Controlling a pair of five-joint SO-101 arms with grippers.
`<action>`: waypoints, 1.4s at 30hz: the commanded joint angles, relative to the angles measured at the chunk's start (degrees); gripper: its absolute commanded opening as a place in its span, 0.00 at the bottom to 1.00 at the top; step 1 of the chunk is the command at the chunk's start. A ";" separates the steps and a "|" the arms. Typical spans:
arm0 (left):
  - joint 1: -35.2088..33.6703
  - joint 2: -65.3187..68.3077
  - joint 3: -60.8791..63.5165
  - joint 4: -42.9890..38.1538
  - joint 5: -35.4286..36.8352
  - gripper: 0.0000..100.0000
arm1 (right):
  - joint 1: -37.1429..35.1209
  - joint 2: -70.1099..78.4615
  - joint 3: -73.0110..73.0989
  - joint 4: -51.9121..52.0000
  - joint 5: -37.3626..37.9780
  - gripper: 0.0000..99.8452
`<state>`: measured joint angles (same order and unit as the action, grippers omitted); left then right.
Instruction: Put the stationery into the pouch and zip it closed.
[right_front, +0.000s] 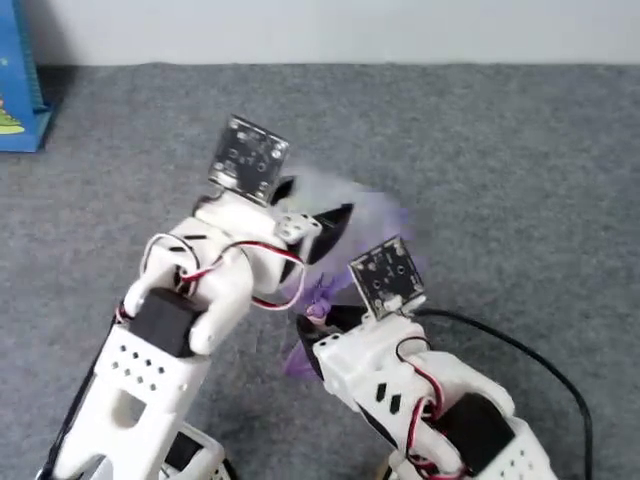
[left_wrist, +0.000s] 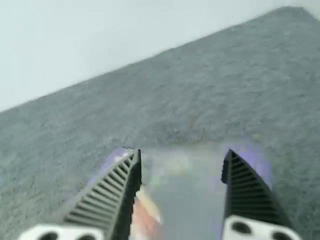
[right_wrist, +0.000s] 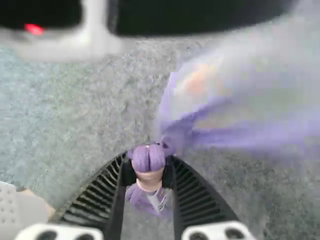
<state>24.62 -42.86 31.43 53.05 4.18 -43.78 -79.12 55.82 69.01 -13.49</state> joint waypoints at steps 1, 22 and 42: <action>-0.88 -0.53 -1.45 -0.88 -0.62 0.26 | 0.40 -4.97 1.93 0.22 0.62 0.01; -9.67 -3.96 -7.60 31.12 -21.27 0.29 | 9.63 -16.84 0.18 0.66 7.65 0.01; 2.64 -31.38 22.29 16.53 -21.98 0.30 | 9.54 -17.01 -5.36 2.86 11.43 0.01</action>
<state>24.00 -72.48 54.02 71.43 -19.12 -34.29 -95.38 54.59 71.65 -2.59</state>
